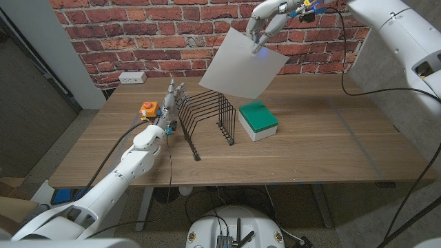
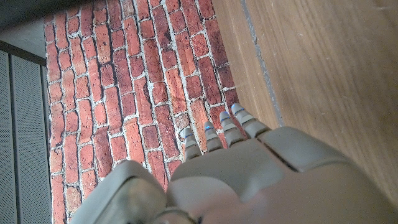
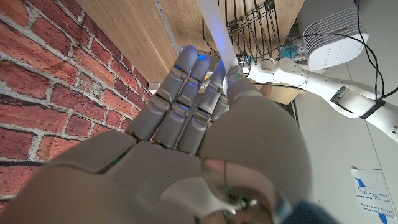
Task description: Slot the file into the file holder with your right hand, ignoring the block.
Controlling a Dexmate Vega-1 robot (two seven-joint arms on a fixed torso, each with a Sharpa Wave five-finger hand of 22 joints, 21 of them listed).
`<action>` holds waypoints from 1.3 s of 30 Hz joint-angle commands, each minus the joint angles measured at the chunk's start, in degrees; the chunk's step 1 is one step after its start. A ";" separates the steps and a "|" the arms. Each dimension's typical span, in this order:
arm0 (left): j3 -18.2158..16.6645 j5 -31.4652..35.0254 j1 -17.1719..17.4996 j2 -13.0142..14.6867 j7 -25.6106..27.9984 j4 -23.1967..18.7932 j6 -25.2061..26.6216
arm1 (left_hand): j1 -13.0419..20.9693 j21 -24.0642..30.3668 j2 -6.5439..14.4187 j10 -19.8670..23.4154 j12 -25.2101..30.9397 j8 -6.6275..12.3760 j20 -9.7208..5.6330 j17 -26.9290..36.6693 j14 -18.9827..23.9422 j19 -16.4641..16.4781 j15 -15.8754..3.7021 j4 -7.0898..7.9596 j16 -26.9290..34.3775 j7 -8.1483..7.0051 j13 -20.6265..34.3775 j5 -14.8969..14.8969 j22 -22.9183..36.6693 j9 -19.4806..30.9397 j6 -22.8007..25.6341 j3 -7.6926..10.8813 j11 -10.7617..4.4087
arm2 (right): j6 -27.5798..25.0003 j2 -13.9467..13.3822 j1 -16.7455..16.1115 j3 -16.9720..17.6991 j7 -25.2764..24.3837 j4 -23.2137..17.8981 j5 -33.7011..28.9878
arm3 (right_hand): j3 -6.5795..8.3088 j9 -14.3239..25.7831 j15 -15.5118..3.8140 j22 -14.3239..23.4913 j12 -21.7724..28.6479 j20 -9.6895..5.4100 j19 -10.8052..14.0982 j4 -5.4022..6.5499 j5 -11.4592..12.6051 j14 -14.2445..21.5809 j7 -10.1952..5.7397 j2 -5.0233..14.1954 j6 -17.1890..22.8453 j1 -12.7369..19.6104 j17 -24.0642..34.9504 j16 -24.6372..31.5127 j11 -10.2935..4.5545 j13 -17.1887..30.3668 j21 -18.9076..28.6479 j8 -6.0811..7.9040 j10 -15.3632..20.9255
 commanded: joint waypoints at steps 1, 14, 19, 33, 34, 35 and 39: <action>-0.01 -0.02 0.04 0.03 0.01 -0.04 0.00 | -0.15 0.13 -0.03 0.08 0.17 0.17 0.00 0.13 0.60 0.51 0.07 -0.01 0.34 -0.31 0.31 0.05 0.30 0.27 0.01 0.40 -0.54 | 0.94 1.37 1.40 -0.90 1.53 1.56 0.35 | 0.01 0.12 -5.42 0.08 -0.02 -5.11 -0.23 -0.13 0.40 -0.11 -2.24 1.32 2.15 1.41 0.13 0.17 -0.34 0.04 0.30 0.27 -0.70; -0.01 -0.02 0.04 0.04 0.01 -0.04 0.00 | -0.16 0.14 -0.06 0.03 0.15 0.18 0.00 0.13 0.61 0.54 0.15 -0.02 0.34 -0.31 0.31 0.04 0.30 0.27 0.06 0.44 -0.68 | 2.32 2.68 2.24 -1.59 1.98 3.76 0.37 | -0.03 0.07 -5.45 0.01 0.09 -5.10 -0.40 -0.14 0.45 -0.31 -2.24 1.37 2.20 1.46 0.16 0.15 -0.34 0.05 0.64 0.28 -0.72; 0.00 -0.01 0.03 0.03 0.01 -0.03 0.00 | -0.16 0.13 -0.07 0.01 0.14 0.16 -0.01 0.13 0.59 0.53 0.10 -0.01 0.34 -0.31 0.31 0.03 0.30 0.27 0.01 0.46 -0.56 | 2.60 3.09 2.63 -1.88 2.08 4.32 0.18 | -0.14 0.05 -5.31 -0.02 0.11 -5.10 -0.44 -0.01 0.44 -0.36 -2.24 1.36 2.13 1.26 0.17 0.16 -0.37 0.02 0.80 0.25 -0.71; -0.01 -0.02 0.02 0.03 0.02 -0.05 0.03 | -0.17 0.13 -0.07 0.07 0.17 0.14 0.01 0.13 0.60 0.52 0.08 -0.01 0.34 -0.31 0.31 0.03 0.30 0.27 -0.02 0.50 -0.58 | 2.34 3.76 3.33 -2.42 2.03 4.68 -0.38 | -0.20 0.01 -5.27 -0.10 0.06 -5.12 -0.66 0.01 0.51 -0.52 -2.16 1.36 2.16 1.12 0.14 0.11 -0.34 -0.03 1.09 0.28 -0.96; -0.01 -0.01 0.03 0.04 0.02 -0.06 0.02 | -0.17 0.13 -0.07 0.11 0.18 0.14 0.01 0.13 0.60 0.52 0.06 -0.01 0.34 -0.31 0.31 0.03 0.30 0.27 -0.03 0.50 -0.52 | 2.36 3.81 3.37 -2.47 2.03 4.69 -0.44 | -0.19 0.01 -5.30 -0.11 0.05 -5.12 -0.66 0.00 0.51 -0.52 -2.17 1.35 2.16 1.13 0.14 0.12 -0.34 -0.03 1.10 0.28 -0.97; -0.01 -0.02 0.03 0.04 0.03 -0.07 0.03 | -0.17 0.13 -0.07 0.11 0.18 0.14 0.01 0.13 0.63 0.51 0.08 -0.01 0.35 -0.31 0.31 0.03 0.30 0.27 -0.04 0.51 -0.48 | 2.23 3.83 3.34 -2.51 1.98 4.48 -0.50 | -0.20 0.01 -5.31 -0.11 0.06 -5.12 -0.67 0.00 0.51 -0.51 -2.15 1.35 2.17 1.14 0.15 0.13 -0.35 -0.03 1.11 0.28 -0.97; 0.00 -0.01 0.04 0.03 0.03 -0.07 0.01 | -0.17 0.12 -0.07 0.07 0.17 0.14 -0.01 0.13 0.61 0.49 0.05 -0.01 0.34 -0.31 0.31 0.02 0.30 0.27 -0.04 0.52 -0.49 | 2.01 4.12 3.35 -2.63 1.91 4.41 -0.46 | -0.20 0.00 -5.31 -0.13 0.10 -5.11 -0.69 -0.01 0.54 -0.54 -2.14 1.37 2.17 1.14 0.15 0.13 -0.36 0.00 1.20 0.29 -0.96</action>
